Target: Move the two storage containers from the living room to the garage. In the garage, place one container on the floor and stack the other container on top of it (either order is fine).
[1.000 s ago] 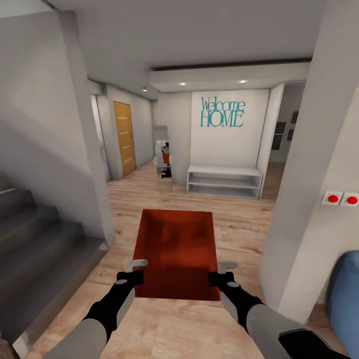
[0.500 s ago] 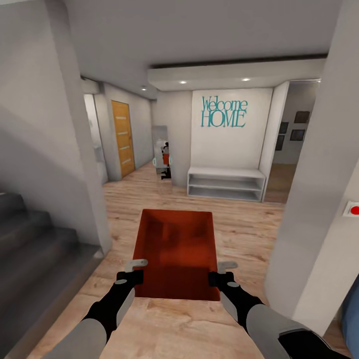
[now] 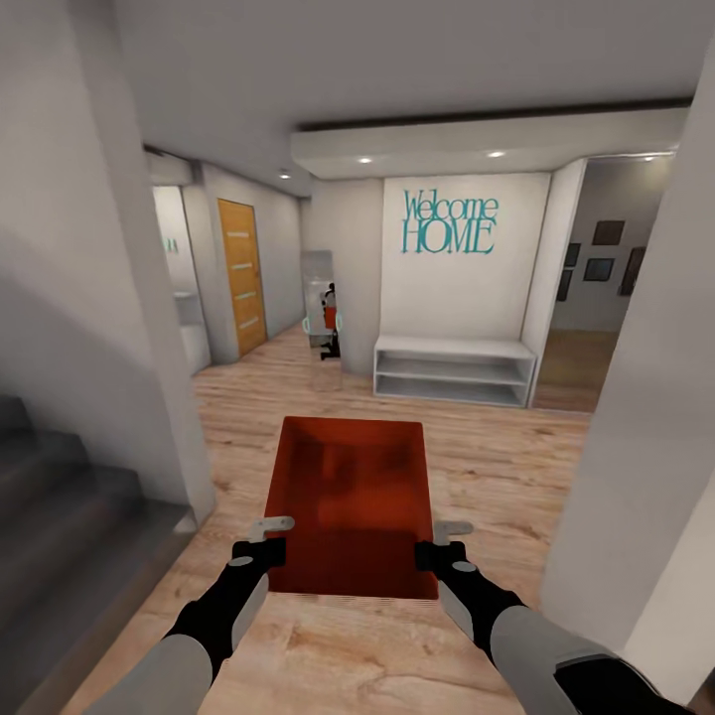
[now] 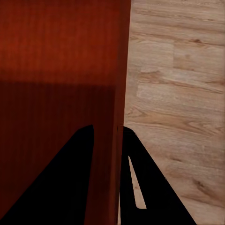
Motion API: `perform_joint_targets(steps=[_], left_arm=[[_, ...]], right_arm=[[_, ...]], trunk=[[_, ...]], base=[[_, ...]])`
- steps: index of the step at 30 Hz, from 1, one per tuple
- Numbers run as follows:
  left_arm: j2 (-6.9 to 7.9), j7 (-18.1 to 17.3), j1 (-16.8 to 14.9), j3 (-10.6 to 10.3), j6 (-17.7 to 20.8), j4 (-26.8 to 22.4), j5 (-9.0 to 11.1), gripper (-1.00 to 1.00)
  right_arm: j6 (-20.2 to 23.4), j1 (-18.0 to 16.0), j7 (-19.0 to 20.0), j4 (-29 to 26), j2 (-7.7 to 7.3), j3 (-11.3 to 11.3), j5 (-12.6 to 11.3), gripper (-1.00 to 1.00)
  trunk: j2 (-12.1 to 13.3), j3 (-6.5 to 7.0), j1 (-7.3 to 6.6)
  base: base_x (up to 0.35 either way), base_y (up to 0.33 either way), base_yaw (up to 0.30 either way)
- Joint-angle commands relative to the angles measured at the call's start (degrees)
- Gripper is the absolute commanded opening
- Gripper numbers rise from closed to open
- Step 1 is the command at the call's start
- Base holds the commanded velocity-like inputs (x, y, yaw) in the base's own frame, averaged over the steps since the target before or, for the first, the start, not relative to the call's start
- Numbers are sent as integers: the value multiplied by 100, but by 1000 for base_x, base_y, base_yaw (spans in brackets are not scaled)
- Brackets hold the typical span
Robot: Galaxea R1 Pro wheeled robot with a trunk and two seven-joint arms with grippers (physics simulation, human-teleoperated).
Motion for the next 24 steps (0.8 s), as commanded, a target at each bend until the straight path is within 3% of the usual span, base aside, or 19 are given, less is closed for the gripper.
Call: perform_joint_targets(steps=[1, 24], left_arm=[[-47, 245, -2, 75, 45, -1, 368, -100], [-47, 245, -2, 75, 45, 3, 369, -100]], right_arm=[[-329, -5, -448, -11, 4, -190, 10, -100], [-329, -5, -449, -11, 4, -190, 14, -100]], trunk=[[-7, -9, 5], [-7, -9, 5]], base=[[322, 0, 0], [322, 0, 0]])
